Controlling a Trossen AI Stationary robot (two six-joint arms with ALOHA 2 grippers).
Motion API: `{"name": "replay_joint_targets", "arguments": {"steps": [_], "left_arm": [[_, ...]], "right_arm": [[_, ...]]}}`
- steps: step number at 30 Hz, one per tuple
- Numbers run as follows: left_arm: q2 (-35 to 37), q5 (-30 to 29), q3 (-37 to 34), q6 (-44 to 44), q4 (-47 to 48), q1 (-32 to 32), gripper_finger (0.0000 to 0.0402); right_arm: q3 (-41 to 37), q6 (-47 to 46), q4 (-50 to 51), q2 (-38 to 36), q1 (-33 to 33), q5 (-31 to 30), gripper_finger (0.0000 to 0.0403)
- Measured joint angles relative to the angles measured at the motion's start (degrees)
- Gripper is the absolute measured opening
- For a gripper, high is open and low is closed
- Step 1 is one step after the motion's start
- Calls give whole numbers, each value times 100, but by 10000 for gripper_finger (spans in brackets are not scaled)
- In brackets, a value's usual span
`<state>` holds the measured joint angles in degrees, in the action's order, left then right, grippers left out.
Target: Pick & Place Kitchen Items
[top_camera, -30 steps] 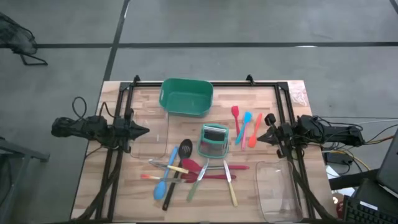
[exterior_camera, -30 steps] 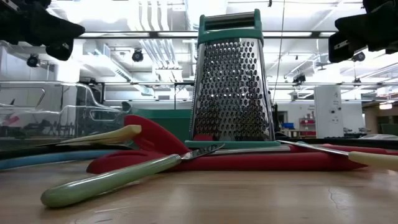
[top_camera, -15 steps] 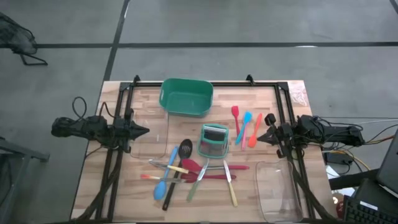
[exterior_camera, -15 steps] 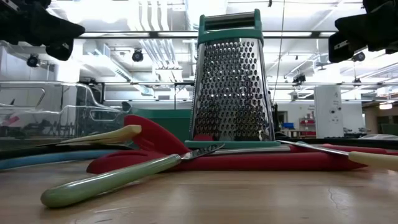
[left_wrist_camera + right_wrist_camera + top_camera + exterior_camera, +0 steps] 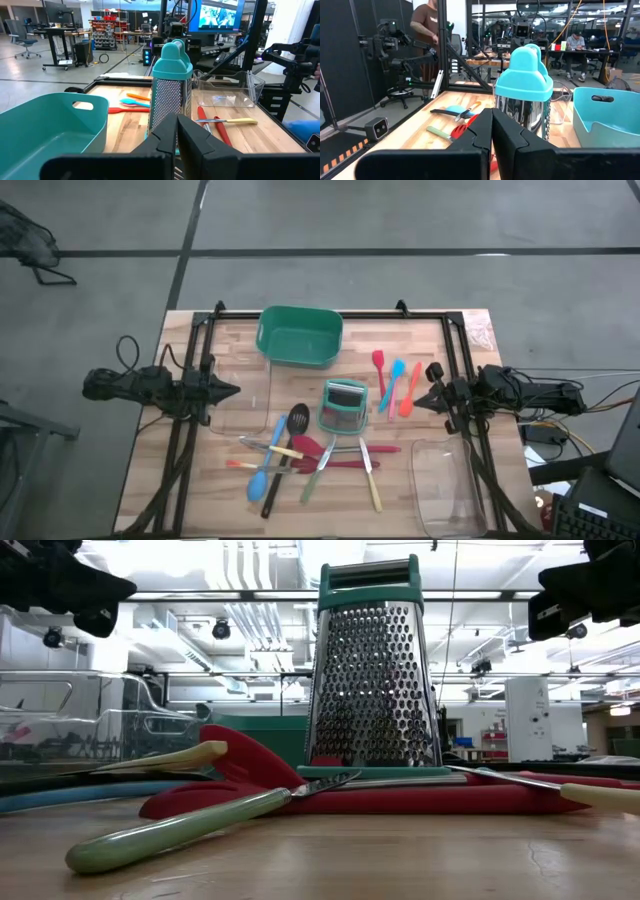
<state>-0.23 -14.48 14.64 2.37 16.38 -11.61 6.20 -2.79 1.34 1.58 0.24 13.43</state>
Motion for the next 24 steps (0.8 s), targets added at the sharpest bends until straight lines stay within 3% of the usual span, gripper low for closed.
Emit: {"name": "replay_joint_targets", "arguments": {"steps": [2, 5, 9, 14, 18, 24], "left_arm": [[-1, 1, 2, 0, 1, 2, 19], [-2, 1, 2, 0, 0, 2, 19], [0, 0, 2, 1, 2, 1, 19], [0, 0, 2, 0, 0, 2, 19], [-1, 1, 1, 0, 0, 1, 19], [-2, 0, 1, 0, 0, 1, 19]], "right_arm": [[2, -403, -155, 5, 0, -12, 8], [2, -1877, -597, 41, 1, -13, 9], [-13, -2012, -1411, 63, 1, -584, 8], [-17, -2973, -2068, 266, 4, -590, 9], [-24, -3713, -2873, 1082, 132, -485, 8], [497, -4558, -3459, 3165, 640, -749, 8]]}}
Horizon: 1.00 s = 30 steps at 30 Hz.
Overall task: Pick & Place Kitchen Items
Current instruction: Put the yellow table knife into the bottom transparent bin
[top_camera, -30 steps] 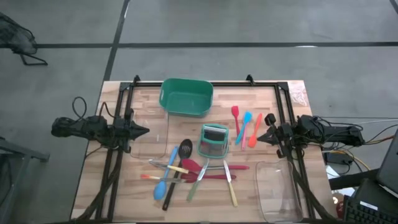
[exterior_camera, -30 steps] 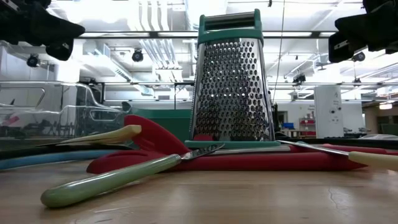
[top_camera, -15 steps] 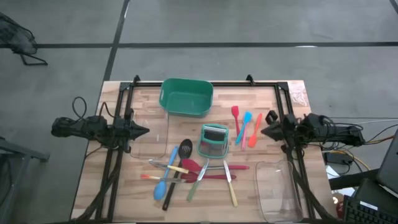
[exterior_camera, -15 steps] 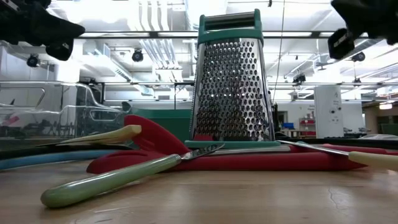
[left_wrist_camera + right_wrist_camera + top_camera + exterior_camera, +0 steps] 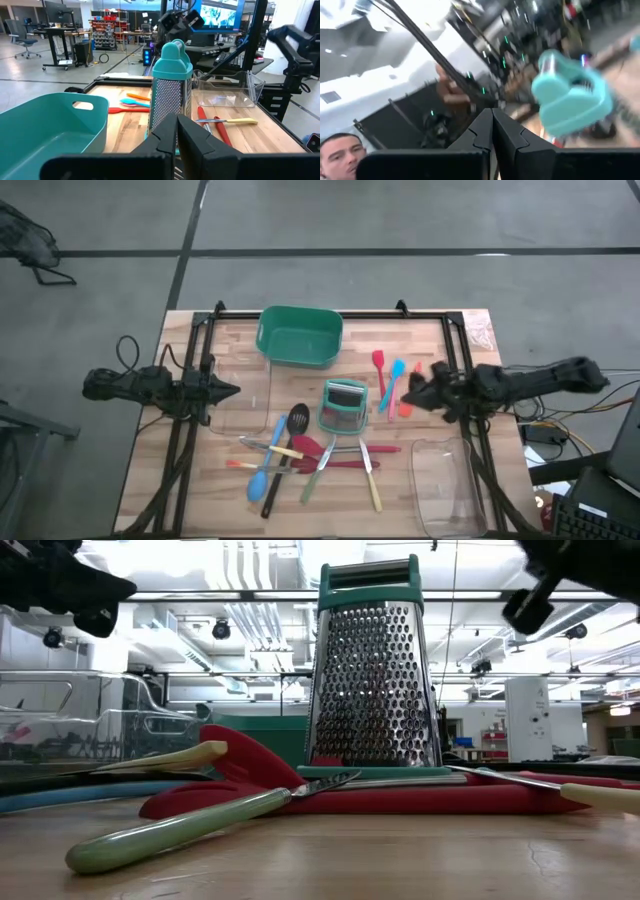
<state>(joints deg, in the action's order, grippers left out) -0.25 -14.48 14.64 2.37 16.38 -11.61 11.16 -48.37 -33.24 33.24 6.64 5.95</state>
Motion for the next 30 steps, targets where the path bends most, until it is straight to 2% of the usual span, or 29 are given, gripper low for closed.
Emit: {"name": "replay_joint_targets", "arguments": {"steps": [3, 5, 11, 15, 17, 19, 24, 30], "left_arm": [[2, 0, 1, 0, 0, 1, 19], [1, 0, 0, 0, 4, 1, 19], [2, 0, 0, 0, 3, 1, 19], [0, 0, 1, 0, 2, 1, 19], [1, 0, 0, 0, 4, 0, 19], [1, 0, 0, 1, 3, 0, 19], [2, 0, -1, 0, 2, -1, 19], [0, 0, 1, 0, 2, -1, 19]], "right_arm": [[686, -378, 221, 989, 325, 104, 8], [1308, -703, 863, 1531, 557, 165, 8], [3567, -1552, 4565, 2889, 1440, 54, 8], [4970, -2241, 6727, 3790, 1974, -760, 8], [5527, -2603, 7478, 4254, 2218, -1073, 8], [5997, -2853, 7963, 4717, 2424, -1215, 9], [6842, -3119, 8411, 5862, 2620, -1130, 26], [7568, -2963, 8742, 7073, 2598, -555, 105]]}}
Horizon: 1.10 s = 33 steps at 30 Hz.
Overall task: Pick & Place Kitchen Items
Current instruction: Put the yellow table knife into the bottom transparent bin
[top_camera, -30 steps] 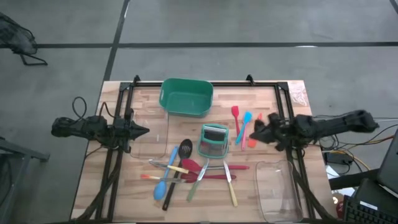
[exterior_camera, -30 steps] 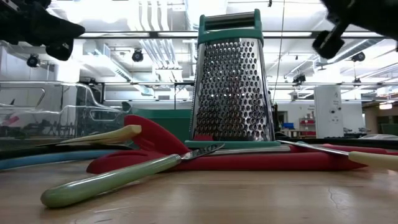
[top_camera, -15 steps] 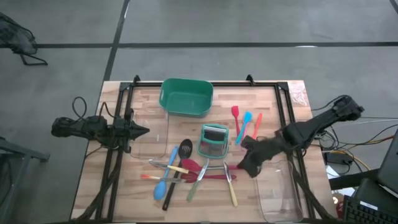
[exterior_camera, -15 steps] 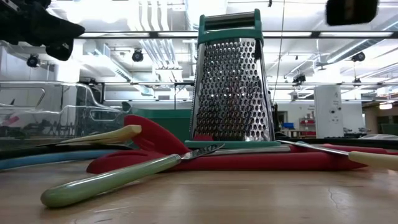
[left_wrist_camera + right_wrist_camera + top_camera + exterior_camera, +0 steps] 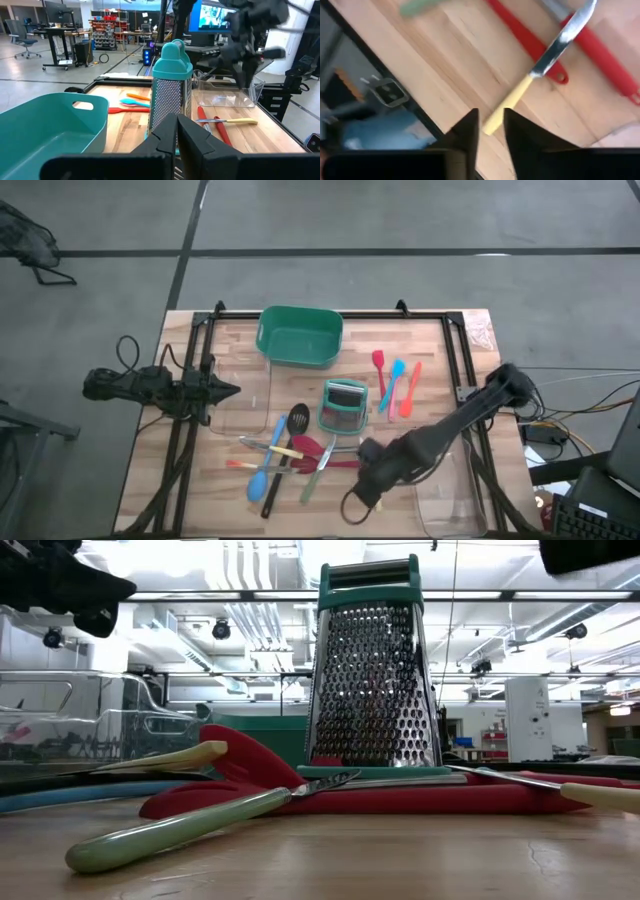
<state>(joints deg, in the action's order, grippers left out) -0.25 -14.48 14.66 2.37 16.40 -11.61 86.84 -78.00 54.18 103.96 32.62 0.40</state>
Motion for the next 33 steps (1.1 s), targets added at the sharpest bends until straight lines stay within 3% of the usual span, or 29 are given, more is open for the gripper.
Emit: {"name": "replay_joint_targets", "arguments": {"steps": [5, 12, 33], "left_arm": [[1, 0, 0, 1, 1, 1, 19], [2, 0, -2, 2, 0, 2, 19], [2, 0, 0, 0, 6, 1, 19]], "right_arm": [[422, 7, 254, 698, 2, 385, 173], [818, 138, 666, 1375, 13, 436, 213], [652, 147, 686, 1964, 13, 103, 196]]}}
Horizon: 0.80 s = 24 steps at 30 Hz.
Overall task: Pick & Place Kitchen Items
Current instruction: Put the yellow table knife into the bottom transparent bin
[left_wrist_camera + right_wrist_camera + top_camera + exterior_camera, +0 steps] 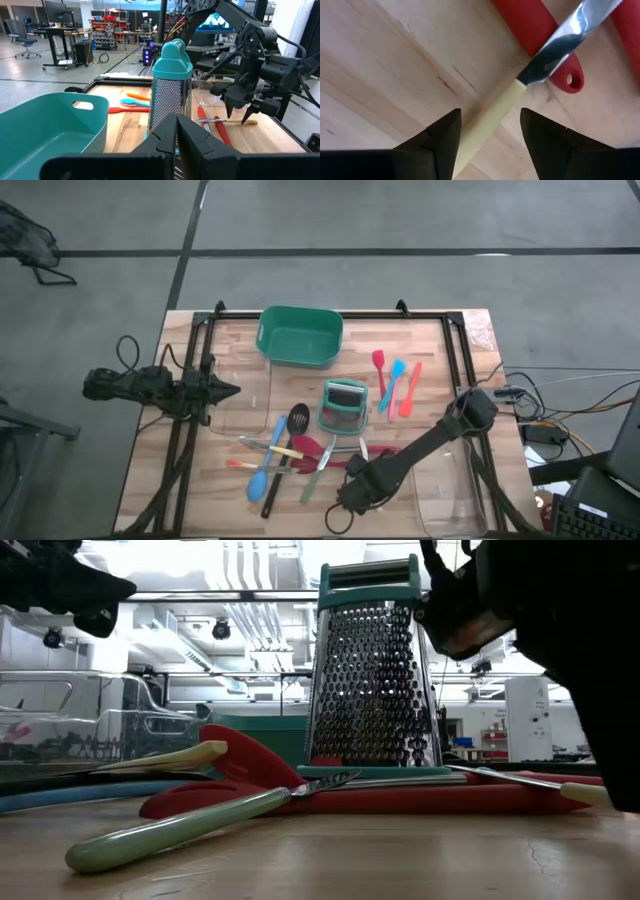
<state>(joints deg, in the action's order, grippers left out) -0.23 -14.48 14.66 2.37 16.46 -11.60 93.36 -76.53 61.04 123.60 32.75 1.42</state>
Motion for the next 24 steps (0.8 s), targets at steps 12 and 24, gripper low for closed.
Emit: {"name": "replay_joint_targets", "arguments": {"steps": [12, 24], "left_arm": [[0, 0, 0, 0, -2, -2, 19], [-1, 0, 0, 0, -3, -1, 19]], "right_arm": [[-83, 218, -81, 37, 0, -164, 145], [-210, 461, -297, 30, 0, -161, 66]]}}
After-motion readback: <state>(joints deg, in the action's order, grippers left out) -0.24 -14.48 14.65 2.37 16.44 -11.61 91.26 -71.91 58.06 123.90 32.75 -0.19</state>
